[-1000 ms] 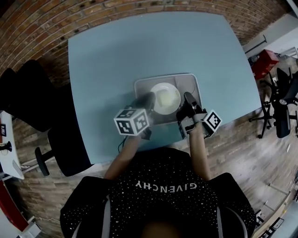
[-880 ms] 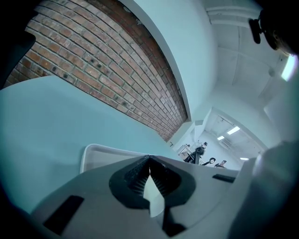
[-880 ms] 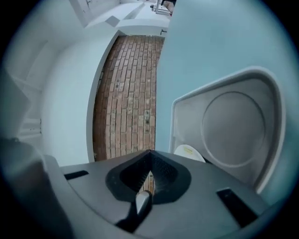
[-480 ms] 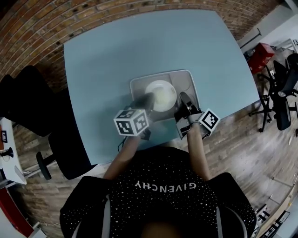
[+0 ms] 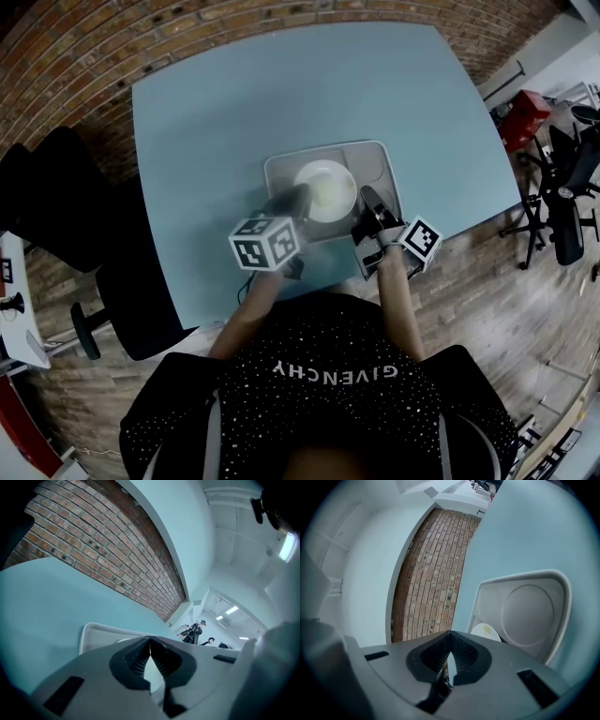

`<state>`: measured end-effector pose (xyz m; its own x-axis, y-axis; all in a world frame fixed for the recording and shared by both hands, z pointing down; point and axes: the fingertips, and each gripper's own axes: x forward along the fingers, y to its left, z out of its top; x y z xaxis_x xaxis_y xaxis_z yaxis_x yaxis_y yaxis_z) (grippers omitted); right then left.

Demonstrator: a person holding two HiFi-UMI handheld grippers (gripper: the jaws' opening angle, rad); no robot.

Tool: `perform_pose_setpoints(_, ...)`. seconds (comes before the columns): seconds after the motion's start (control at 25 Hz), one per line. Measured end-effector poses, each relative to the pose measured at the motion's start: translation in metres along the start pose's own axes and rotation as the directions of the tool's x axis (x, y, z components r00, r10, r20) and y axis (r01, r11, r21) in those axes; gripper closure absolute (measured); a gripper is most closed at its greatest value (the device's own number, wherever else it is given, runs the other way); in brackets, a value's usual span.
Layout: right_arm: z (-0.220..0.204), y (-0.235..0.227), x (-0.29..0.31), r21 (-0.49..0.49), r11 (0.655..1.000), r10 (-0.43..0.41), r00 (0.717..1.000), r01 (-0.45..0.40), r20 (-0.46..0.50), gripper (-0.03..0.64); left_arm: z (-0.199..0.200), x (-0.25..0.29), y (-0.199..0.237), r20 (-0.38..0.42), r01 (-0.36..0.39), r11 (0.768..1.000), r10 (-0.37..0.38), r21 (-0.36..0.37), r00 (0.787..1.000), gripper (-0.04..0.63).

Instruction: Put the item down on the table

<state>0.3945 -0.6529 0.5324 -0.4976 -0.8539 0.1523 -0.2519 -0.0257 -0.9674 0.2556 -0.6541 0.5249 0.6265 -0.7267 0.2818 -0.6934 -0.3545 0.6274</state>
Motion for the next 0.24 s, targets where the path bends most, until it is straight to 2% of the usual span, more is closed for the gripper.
perform_pose_setpoints(0.24,-0.0066,-0.0019,0.0021,0.010,1.000,-0.004,1.000,0.004,-0.021,0.607,-0.0030,-0.0019,0.0028,-0.005,-0.008,1.000,0.008,-0.003,1.000,0.583)
